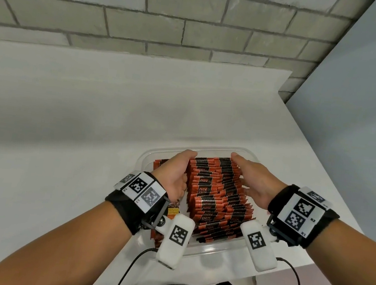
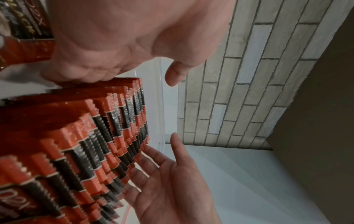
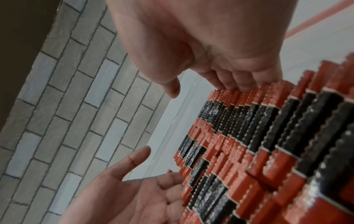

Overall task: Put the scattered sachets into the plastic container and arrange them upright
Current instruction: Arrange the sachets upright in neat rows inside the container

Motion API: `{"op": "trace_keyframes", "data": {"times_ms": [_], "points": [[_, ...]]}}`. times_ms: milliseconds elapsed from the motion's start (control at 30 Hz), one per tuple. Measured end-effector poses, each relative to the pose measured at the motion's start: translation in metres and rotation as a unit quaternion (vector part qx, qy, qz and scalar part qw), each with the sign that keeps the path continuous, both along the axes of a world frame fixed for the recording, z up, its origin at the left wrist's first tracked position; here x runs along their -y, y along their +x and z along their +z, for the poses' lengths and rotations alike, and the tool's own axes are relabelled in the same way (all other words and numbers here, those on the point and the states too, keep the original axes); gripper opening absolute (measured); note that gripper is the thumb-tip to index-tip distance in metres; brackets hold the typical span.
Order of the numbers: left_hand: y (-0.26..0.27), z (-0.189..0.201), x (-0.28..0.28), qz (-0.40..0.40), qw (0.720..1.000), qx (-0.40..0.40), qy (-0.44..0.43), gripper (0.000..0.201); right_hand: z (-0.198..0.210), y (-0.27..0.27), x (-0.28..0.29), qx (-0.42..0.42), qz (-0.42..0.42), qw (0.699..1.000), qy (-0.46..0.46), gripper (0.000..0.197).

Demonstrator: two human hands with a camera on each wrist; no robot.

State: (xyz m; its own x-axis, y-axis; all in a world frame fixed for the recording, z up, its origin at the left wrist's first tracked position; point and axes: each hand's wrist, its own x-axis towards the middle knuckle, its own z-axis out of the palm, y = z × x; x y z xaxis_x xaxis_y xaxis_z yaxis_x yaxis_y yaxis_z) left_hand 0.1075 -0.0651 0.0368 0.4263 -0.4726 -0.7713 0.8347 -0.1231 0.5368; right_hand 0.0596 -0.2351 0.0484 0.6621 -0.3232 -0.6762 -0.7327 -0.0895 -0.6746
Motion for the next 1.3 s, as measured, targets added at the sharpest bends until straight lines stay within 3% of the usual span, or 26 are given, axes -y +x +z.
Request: {"op": "trace_keyframes", "data": {"times_ms": [67, 167, 267, 400, 500, 633, 933, 1100, 1300], "points": [[0.000, 0.005, -0.007, -0.009, 1.000, 0.017, -0.004, 0.047, 0.002, -0.001, 0.001, 0.005, 0.013, 0.999, -0.031, 0.057], [0.006, 0.021, -0.035, 0.003, 0.997, 0.068, -0.034, 0.075, 0.015, -0.007, -0.007, 0.044, 0.067, 0.986, -0.146, 0.065], [0.019, 0.041, -0.081, 0.063, 0.987, 0.120, -0.080, 0.061, 0.036, -0.014, -0.024, 0.108, 0.147, 0.949, -0.257, 0.054], [0.034, 0.038, -0.127, 0.083, 0.975, 0.205, 0.014, 0.033, 0.045, -0.009, -0.058, 0.094, 0.233, 0.947, -0.198, 0.036], [0.034, 0.014, -0.133, 0.027, 0.966, 0.236, 0.100, 0.024, 0.039, 0.006, -0.085, 0.068, 0.340, 0.909, -0.233, 0.047], [0.029, -0.008, -0.126, -0.045, 0.963, 0.242, 0.106, 0.022, 0.029, 0.027, -0.106, 0.038, 0.430, 0.841, -0.325, 0.049], [0.034, -0.022, -0.130, -0.048, 0.962, 0.256, 0.076, 0.026, 0.011, 0.041, -0.125, -0.007, 0.535, 0.748, -0.392, 0.028], [0.036, -0.028, -0.132, -0.047, 0.963, 0.260, 0.061, 0.028, 0.009, 0.041, -0.131, 0.079, 0.506, 0.743, -0.431, 0.029], [0.037, -0.031, -0.133, -0.048, 0.963, 0.260, 0.048, 0.027, 0.003, 0.034, -0.138, 0.047, 0.539, 0.709, -0.452, 0.024]]}}
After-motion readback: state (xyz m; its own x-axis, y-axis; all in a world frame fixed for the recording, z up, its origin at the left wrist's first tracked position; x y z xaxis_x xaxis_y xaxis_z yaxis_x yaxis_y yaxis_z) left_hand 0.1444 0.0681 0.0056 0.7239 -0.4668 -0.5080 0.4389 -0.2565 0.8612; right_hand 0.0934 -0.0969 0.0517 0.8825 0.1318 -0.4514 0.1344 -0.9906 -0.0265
